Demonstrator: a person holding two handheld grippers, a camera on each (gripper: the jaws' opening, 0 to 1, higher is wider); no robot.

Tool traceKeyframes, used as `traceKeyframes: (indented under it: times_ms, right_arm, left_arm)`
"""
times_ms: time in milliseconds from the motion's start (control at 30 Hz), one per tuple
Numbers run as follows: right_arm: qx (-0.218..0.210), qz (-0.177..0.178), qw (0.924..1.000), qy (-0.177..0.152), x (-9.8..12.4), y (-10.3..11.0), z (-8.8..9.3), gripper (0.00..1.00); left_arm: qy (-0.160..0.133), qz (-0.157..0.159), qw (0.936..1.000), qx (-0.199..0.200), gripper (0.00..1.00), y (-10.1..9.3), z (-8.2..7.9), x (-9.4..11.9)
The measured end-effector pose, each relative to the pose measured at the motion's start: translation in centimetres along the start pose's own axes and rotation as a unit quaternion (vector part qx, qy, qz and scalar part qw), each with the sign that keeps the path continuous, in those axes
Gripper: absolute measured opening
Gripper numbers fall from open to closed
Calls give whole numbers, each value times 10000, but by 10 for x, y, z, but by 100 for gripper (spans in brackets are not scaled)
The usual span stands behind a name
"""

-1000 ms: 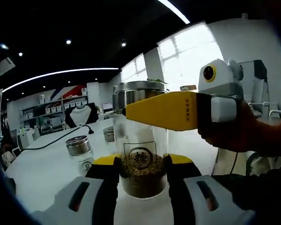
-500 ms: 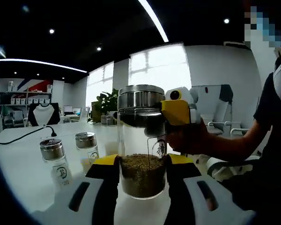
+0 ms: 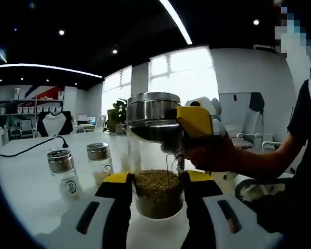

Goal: Rotate the seasoning bottle until the label or dispensing opening points toward the visible target arrow and the bottle remains upright within the marked orientation range

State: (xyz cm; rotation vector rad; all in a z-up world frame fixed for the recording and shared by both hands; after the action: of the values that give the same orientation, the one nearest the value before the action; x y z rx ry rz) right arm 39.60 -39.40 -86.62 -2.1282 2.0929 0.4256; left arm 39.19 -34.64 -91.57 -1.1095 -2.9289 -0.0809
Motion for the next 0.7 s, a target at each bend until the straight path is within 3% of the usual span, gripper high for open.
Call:
traceKeyframes:
  times_ms: [200,433,700]
  right_arm:
    - [149,710,9972,205,-4,-8,5,36]
    - [413,1148,9914,465,-11,-9,11,37]
    - [585,1421,9859,657,-16,-11,14,38]
  left_arm:
    - [143,-861,9959,-257,41,12,6,-2]
    - [188,-1259,9905,-513,41,12,10,-4]
    - [137,-1445,9887,-382,41,14,13,-5]
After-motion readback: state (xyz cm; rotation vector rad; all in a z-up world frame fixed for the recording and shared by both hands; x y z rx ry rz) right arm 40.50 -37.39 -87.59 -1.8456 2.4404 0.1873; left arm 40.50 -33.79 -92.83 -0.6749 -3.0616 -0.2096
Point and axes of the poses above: the point that each gripper's makers call its tool centre point, and the gripper's own axes: x roughly backward along the fingers, y roughly to its left, z roughly out of its underside, the point moved 4 cm from there along x, roughly backward along the fingers, and after that the axes turned 13 degrees about -z, right-handed, at the moved point
